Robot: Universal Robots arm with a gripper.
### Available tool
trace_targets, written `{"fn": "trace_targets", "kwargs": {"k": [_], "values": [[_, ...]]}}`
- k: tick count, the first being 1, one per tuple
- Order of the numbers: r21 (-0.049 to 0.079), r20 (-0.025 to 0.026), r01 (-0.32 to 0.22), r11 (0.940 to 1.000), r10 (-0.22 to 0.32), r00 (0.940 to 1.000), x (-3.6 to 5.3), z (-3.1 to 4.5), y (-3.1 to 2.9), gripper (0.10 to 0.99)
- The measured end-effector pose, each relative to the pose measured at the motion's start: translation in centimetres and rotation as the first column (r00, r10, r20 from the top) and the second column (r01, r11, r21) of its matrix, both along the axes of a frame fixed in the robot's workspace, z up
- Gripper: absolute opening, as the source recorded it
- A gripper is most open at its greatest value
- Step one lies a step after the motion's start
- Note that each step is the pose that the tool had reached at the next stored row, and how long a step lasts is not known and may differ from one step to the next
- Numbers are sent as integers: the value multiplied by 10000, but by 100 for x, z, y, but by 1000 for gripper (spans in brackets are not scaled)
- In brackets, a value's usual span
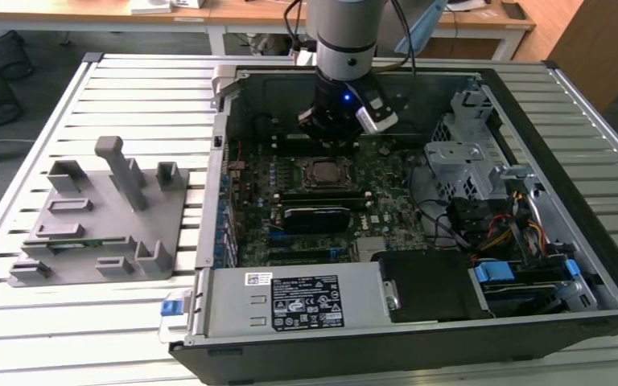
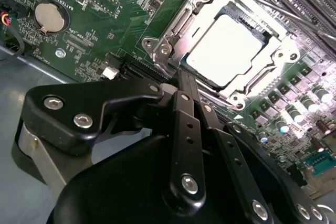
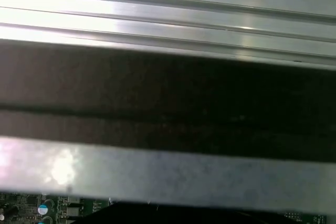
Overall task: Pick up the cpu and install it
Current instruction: 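Install the second cpu locking lever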
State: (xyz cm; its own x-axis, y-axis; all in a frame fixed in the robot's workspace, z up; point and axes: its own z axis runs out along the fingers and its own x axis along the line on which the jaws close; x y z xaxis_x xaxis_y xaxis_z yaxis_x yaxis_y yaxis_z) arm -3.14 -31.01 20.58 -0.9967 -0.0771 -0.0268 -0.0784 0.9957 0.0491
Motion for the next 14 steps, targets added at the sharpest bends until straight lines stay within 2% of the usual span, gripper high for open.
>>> {"fn": "trace_targets", "kwargs": {"k": [14], "values": [[0,0,-1,10000,1,10000,3,0,-83,106]]}}
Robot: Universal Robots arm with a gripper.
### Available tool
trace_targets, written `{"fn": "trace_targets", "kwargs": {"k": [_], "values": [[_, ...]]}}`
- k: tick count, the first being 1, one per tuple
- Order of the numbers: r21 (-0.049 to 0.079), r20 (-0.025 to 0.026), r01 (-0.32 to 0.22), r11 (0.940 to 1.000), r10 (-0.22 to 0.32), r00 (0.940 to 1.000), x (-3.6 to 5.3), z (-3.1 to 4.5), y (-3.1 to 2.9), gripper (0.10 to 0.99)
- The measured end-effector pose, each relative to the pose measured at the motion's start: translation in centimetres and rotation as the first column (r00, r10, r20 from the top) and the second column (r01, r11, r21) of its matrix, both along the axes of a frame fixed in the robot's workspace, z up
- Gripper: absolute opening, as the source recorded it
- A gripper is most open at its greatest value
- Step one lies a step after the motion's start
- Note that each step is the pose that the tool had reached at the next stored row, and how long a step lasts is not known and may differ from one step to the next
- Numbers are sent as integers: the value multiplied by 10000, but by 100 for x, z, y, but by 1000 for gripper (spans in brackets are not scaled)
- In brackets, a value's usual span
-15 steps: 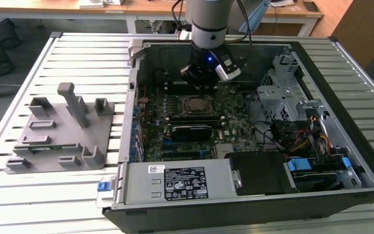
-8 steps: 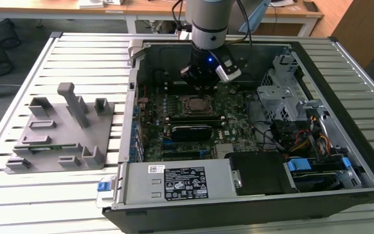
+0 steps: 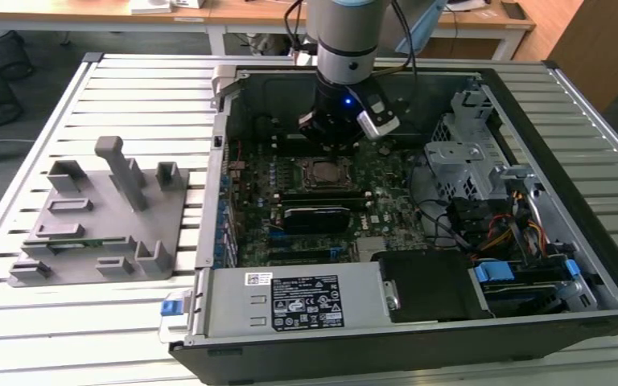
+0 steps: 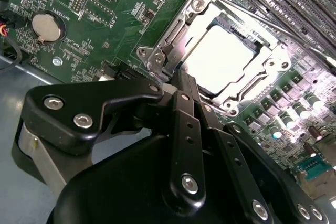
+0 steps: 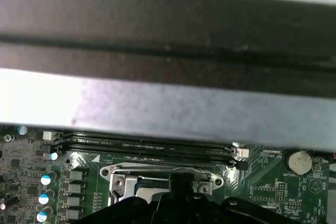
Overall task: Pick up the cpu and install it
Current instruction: 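Install the second cpu locking lever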
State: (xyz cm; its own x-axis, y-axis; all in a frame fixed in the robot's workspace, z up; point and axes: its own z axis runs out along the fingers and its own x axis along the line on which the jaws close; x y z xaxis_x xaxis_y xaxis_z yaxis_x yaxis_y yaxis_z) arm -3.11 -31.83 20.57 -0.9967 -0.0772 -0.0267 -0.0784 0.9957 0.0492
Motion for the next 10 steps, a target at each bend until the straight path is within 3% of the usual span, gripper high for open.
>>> {"fn": "trace_targets", "kwargs": {"k": [3,10], "values": [[-1,-44,0,10000,0,10000,3,31,-2,106],[-2,-142,0,10000,0,9999,5,185,-2,106]]}}
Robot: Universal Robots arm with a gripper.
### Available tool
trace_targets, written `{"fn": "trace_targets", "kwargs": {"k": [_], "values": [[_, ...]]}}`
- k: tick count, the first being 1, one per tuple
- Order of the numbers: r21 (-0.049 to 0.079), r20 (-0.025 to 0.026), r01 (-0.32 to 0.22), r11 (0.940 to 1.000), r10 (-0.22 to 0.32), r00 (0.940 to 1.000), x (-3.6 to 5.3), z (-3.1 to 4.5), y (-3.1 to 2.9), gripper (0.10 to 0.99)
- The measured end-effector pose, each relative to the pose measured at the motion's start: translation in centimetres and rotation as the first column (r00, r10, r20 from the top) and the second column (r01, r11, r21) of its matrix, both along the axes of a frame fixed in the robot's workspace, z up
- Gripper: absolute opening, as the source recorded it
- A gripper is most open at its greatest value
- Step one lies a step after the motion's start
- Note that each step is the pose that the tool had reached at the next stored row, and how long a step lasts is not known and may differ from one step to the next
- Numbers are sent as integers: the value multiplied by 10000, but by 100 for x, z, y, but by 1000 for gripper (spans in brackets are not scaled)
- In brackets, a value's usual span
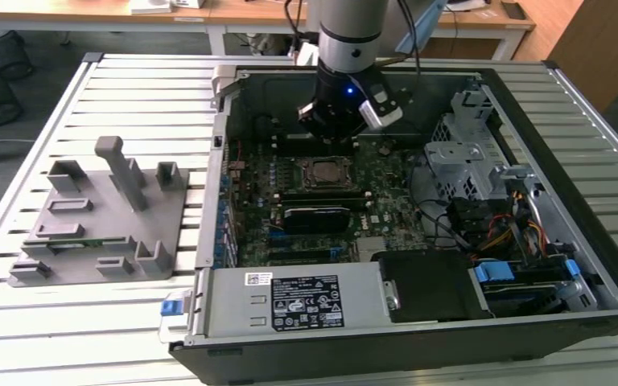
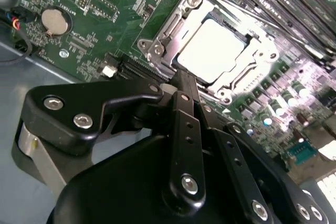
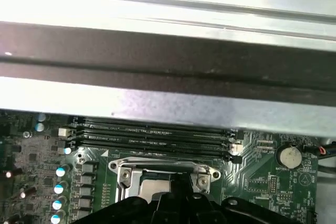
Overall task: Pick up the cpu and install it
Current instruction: 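Install the second cpu locking lever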
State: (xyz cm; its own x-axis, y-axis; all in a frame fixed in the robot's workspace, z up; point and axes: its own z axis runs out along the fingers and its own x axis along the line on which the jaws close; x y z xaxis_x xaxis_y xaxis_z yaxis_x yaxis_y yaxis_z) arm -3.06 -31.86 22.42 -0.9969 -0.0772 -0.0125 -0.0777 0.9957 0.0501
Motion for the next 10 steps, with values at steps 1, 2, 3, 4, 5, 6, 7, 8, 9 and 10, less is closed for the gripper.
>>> {"fn": "trace_targets", "kwargs": {"k": [1,2,3,4,5,6,7,8,9,10], "values": [[3,-18,1,10000,-1,10000,3,2,-2,106],[3,-30,1,10000,-1,10000,5,2,-10,106],[1,-32,1,10000,-1,10000,6,3,-20,106],[1,-33,1,10000,-1,10000,5,2,-30,106],[1,-34,0,10000,0,10000,6,3,-38,106],[2,-33,0,10000,0,10000,6,2,-43,106],[1,-34,1,10000,-1,10000,6,2,-49,106],[1,-34,1,10000,-1,10000,6,2,-57,106],[0,-34,1,10000,-1,10000,6,2,-64,106],[1,-34,1,10000,-1,10000,6,2,-69,106]]}}
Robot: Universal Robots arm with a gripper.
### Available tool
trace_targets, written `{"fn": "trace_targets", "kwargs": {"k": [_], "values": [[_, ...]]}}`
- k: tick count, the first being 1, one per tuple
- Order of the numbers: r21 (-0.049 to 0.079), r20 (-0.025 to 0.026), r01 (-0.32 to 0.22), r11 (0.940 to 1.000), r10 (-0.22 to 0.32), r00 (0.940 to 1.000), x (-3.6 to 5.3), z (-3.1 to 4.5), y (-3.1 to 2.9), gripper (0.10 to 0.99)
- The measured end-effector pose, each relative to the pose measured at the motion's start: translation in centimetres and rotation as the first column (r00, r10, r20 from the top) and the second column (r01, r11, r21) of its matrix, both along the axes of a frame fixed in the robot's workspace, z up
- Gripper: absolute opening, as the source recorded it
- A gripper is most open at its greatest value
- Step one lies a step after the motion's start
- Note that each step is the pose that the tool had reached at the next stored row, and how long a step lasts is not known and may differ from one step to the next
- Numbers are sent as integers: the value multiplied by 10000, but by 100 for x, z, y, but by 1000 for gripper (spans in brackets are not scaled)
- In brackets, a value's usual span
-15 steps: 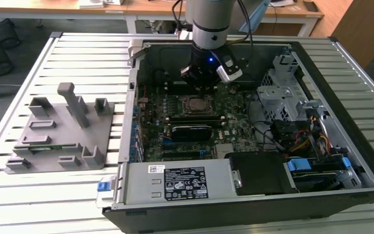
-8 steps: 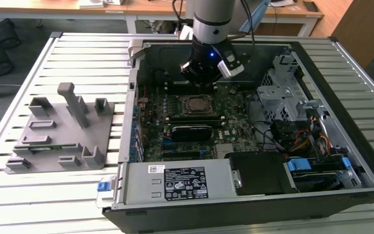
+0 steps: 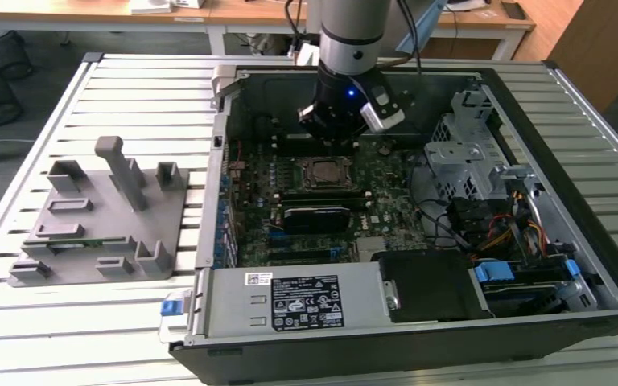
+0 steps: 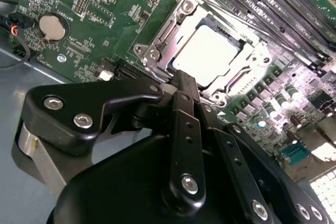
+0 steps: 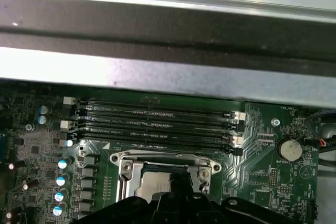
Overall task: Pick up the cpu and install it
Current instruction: 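Install the second cpu locking lever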
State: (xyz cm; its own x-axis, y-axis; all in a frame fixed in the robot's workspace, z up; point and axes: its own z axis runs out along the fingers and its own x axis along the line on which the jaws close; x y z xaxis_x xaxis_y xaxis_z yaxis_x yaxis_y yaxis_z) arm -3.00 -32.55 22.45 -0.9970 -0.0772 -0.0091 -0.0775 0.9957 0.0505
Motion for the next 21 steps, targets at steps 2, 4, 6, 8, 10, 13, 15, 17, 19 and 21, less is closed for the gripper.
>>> {"fn": "trace_targets", "kwargs": {"k": [2,4,6,8,10,13,15,17,19,21], "values": [[0,0,0,10000,0,10000,0,0,-7,106],[1,0,0,10000,0,10000,0,-1,-12,106],[0,0,0,10000,0,10000,0,0,-18,106],[0,0,0,10000,0,10000,0,0,-24,106],[1,0,0,10000,0,10000,0,0,-32,106],[0,1,0,10000,0,10000,0,0,-45,106],[0,0,0,10000,0,10000,0,0,-53,106],[0,0,0,10000,0,10000,0,0,-61,106],[0,0,0,10000,0,10000,0,-1,-70,106],[1,0,0,10000,0,10000,0,-1,-78,106]]}}
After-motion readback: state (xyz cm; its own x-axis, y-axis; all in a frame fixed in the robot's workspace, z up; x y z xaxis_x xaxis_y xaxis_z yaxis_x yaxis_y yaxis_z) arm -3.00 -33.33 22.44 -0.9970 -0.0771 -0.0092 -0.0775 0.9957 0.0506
